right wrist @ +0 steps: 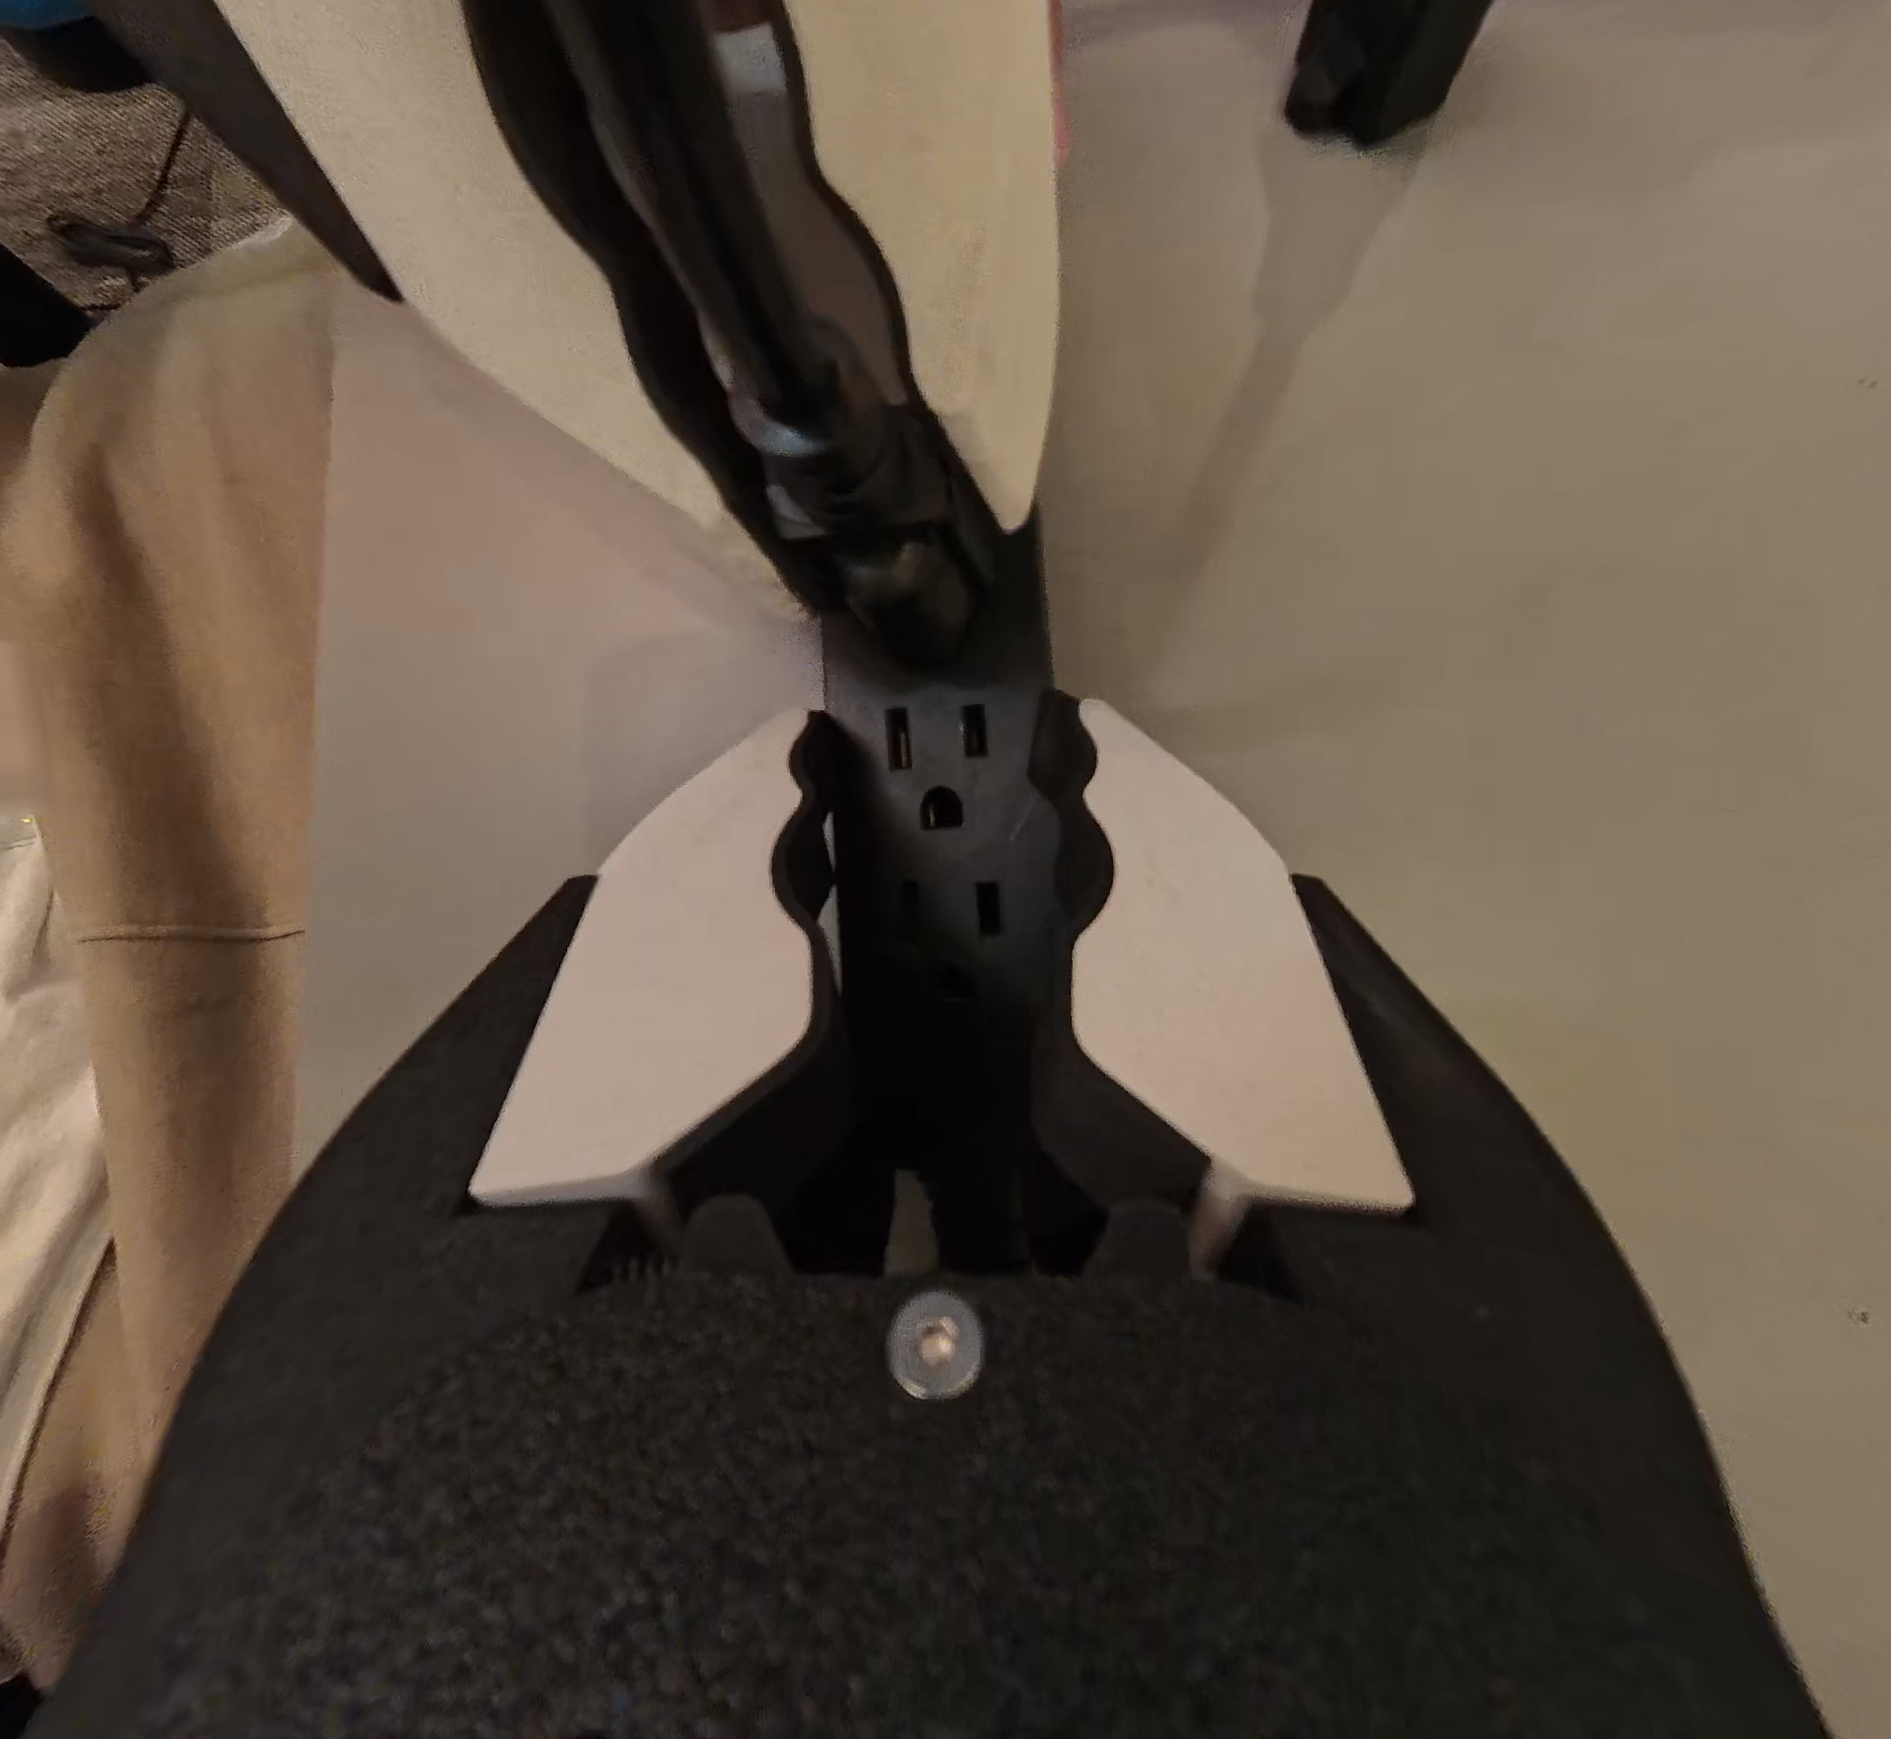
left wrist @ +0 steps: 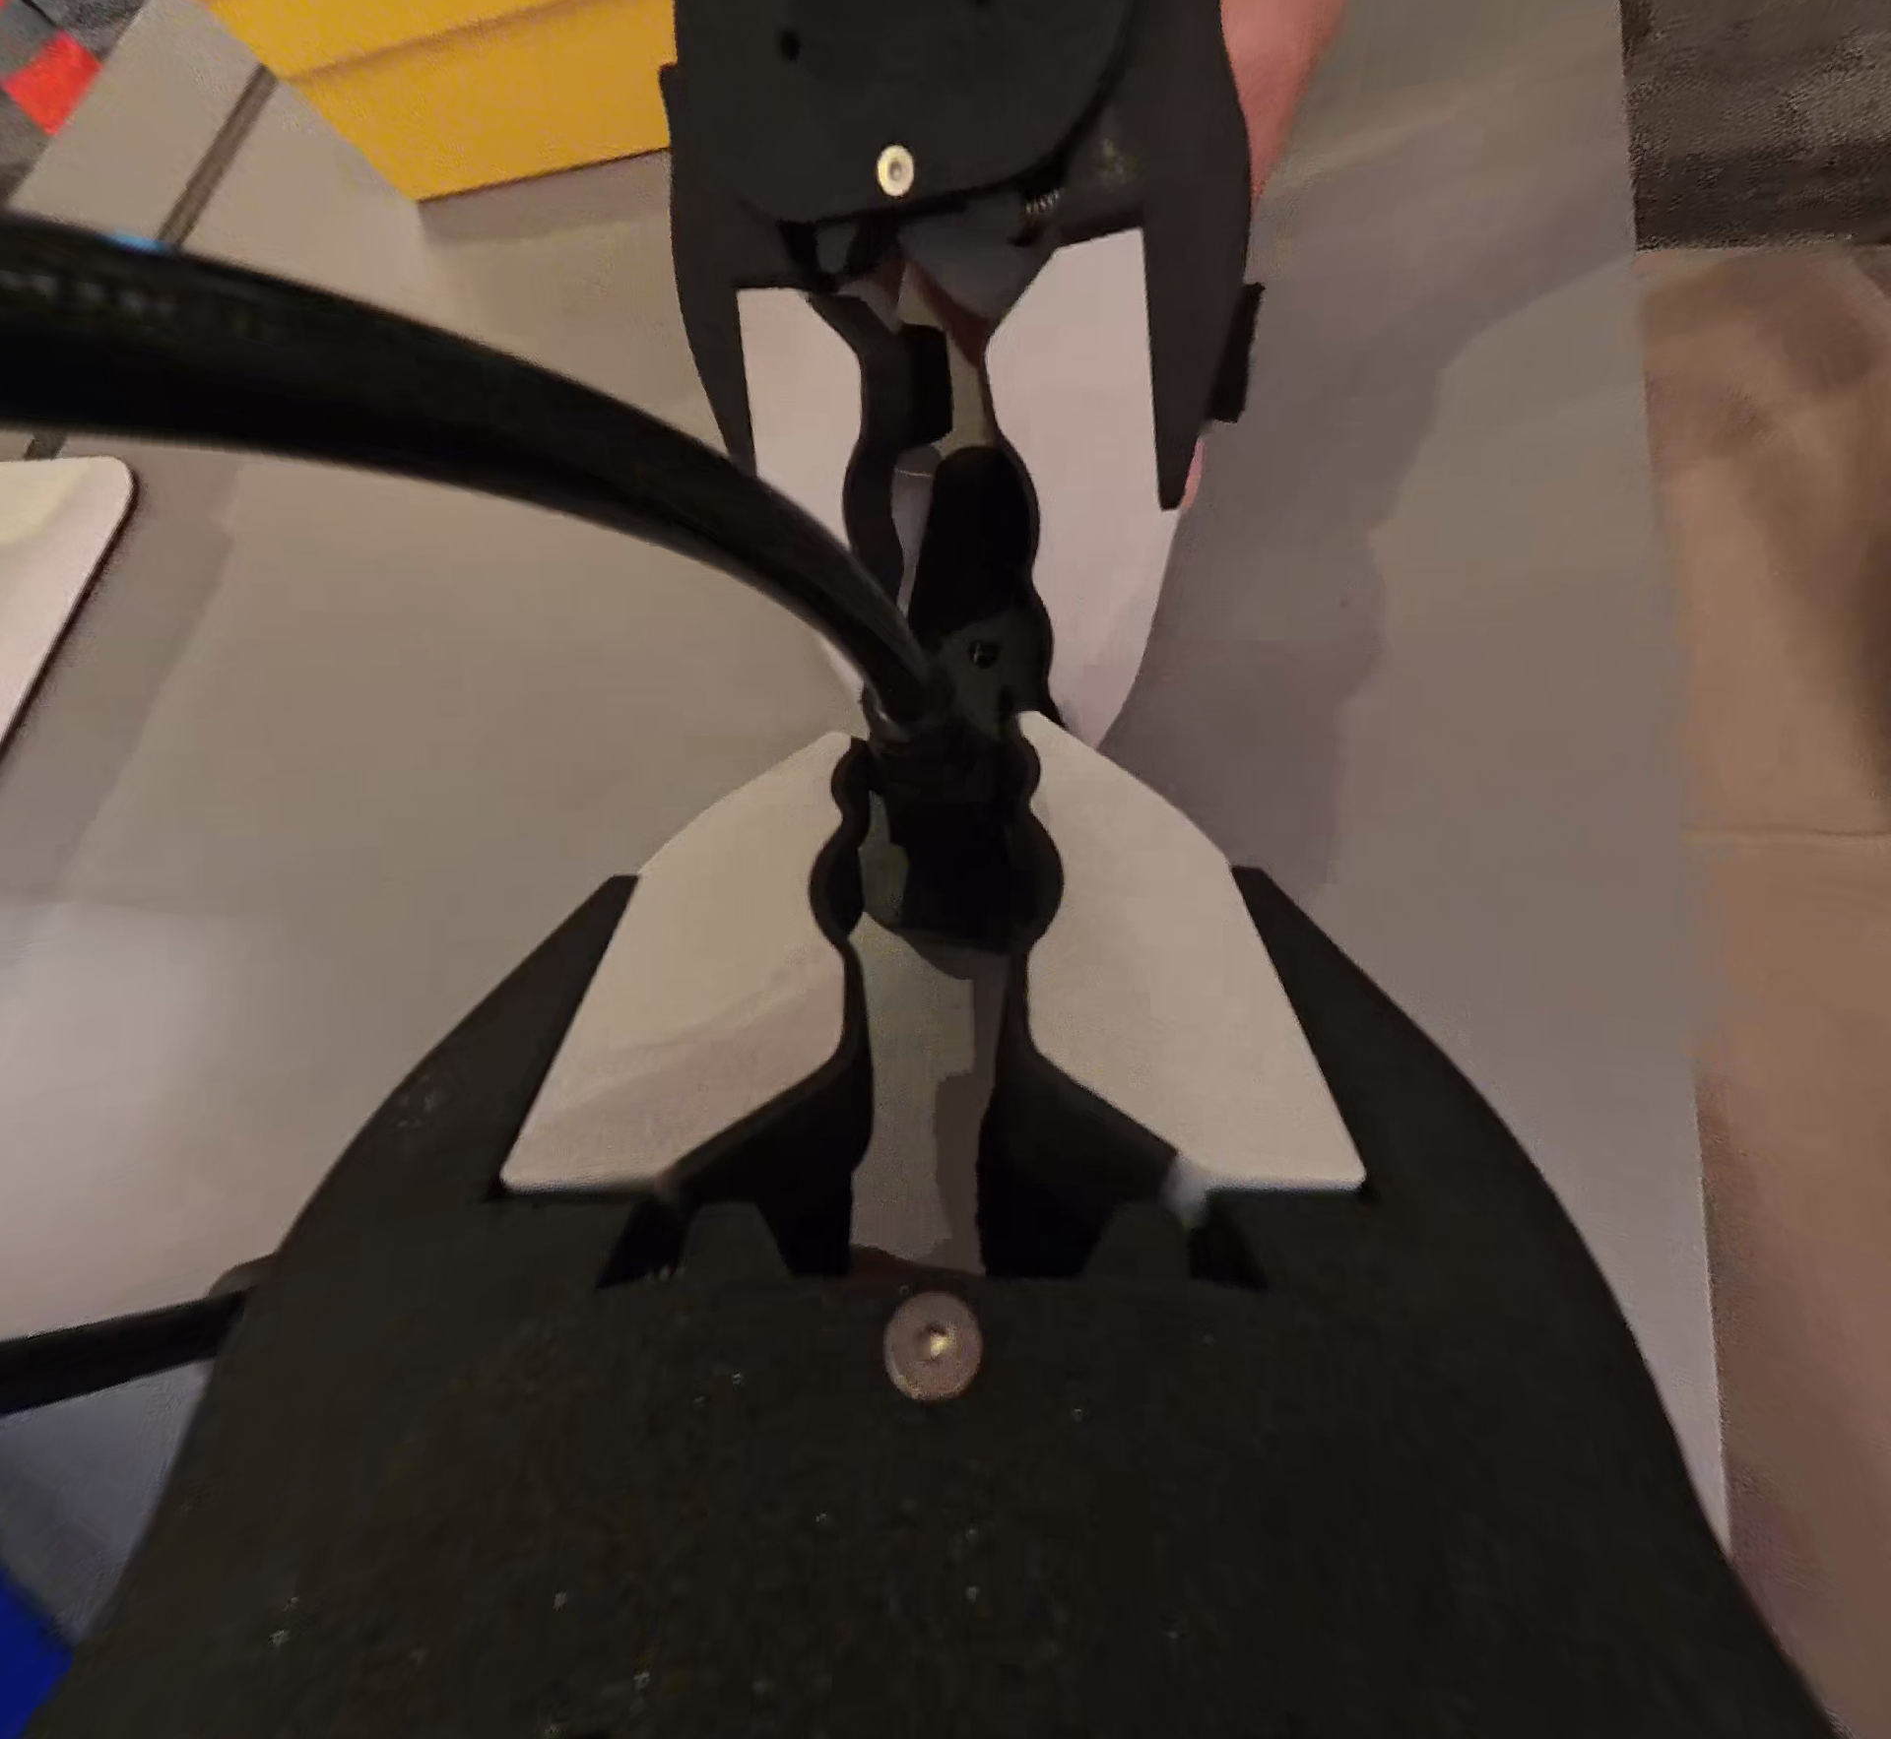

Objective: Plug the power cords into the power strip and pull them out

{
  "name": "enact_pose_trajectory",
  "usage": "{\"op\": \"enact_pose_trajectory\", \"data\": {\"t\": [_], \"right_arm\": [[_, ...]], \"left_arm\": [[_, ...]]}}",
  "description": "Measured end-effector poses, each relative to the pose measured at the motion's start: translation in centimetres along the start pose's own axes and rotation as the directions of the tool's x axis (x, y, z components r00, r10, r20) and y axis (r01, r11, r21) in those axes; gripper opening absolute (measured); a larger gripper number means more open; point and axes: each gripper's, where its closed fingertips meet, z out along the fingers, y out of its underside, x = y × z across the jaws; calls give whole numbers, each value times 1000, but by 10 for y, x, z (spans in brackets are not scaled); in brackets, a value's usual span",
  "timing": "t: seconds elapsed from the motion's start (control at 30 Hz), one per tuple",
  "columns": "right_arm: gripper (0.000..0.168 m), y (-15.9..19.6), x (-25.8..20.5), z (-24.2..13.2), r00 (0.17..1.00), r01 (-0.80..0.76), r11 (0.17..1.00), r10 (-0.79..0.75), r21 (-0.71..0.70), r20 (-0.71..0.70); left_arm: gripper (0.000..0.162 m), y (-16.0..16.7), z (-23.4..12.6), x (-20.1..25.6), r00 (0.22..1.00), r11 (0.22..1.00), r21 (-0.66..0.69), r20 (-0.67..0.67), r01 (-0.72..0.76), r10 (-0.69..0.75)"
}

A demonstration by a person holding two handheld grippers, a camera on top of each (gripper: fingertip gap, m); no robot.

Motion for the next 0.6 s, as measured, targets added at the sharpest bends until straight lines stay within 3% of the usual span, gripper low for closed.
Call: {"op": "enact_pose_trajectory", "data": {"t": [0.17,0.37,0.5,0.6], "right_arm": [[43,-1,0,2,1000,-26,1000,25,17,7],[42,-5,1,3,999,-42,998,42,41,17],[48,-10,1,1,993,95,995,-92,28,-76],[55,-29,-10,-5,993,90,987,-80,130,-84]], "left_arm": [[24,1,1,-6,985,985,104,-118,138,-126],[24,1,-1,-5,981,973,147,-104,176,-162],[30,11,-9,-5,978,971,134,-80,200,-191],[38,21,-19,-2,973,966,122,-47,229,-225]]}}
